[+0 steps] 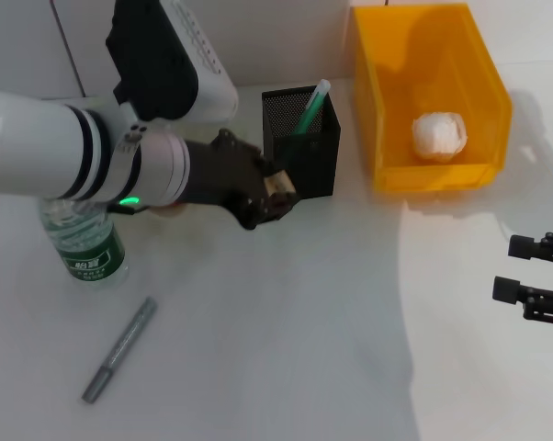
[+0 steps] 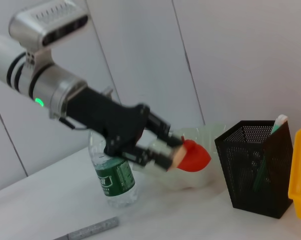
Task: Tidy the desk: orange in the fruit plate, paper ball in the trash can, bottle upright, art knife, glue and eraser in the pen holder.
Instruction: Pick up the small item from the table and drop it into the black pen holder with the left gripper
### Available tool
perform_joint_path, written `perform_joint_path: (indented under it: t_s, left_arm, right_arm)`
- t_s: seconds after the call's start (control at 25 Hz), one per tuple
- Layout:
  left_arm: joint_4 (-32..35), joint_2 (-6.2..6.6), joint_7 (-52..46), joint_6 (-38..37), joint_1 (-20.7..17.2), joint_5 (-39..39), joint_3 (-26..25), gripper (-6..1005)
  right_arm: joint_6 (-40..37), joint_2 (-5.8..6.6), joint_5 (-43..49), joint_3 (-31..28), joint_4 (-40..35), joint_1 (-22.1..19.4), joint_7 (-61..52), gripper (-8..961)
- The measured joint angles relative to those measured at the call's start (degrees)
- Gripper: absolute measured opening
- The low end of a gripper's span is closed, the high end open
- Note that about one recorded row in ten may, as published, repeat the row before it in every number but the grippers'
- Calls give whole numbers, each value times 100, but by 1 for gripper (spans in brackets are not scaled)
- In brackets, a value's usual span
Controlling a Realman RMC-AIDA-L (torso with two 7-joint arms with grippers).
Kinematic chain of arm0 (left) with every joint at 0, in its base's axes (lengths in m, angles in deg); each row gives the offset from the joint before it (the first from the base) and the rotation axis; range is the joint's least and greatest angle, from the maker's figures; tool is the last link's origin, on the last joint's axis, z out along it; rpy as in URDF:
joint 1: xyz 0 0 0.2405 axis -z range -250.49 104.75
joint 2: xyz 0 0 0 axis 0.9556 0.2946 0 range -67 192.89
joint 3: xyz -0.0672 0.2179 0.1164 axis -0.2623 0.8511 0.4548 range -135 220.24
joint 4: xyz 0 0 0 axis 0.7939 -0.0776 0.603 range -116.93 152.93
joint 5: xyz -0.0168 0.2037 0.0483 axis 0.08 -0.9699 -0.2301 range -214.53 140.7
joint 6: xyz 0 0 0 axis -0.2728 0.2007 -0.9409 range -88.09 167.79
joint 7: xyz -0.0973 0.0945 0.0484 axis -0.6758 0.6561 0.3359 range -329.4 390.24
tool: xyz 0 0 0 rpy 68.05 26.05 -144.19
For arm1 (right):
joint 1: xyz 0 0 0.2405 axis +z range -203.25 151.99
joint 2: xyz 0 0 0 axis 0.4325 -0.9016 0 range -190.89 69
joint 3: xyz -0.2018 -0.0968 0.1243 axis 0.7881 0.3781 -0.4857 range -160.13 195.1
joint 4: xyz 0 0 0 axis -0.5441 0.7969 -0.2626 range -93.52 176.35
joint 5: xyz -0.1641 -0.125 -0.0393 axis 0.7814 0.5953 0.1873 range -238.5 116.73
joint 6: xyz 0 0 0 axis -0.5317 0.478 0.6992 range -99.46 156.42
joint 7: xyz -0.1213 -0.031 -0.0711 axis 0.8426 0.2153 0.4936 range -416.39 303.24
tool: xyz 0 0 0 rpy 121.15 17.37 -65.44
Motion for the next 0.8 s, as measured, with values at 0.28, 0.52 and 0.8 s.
perform_joint_path:
  t_s: [0.28, 0.52, 0.8]
  left_arm:
    - [37, -2, 552, 636, 206, 707, -66, 444]
    - [-735, -8, 1190, 1844, 540, 1402, 175, 454]
    - [-1565, -10, 1793, 2605, 790, 2053, 322, 465]
  right_arm:
    - [-1, 0, 9, -106, 163, -52, 177, 748]
    - [-33, -13, 13, -110, 184, -19, 196, 747]
    - [-40, -16, 17, -95, 245, 37, 199, 745]
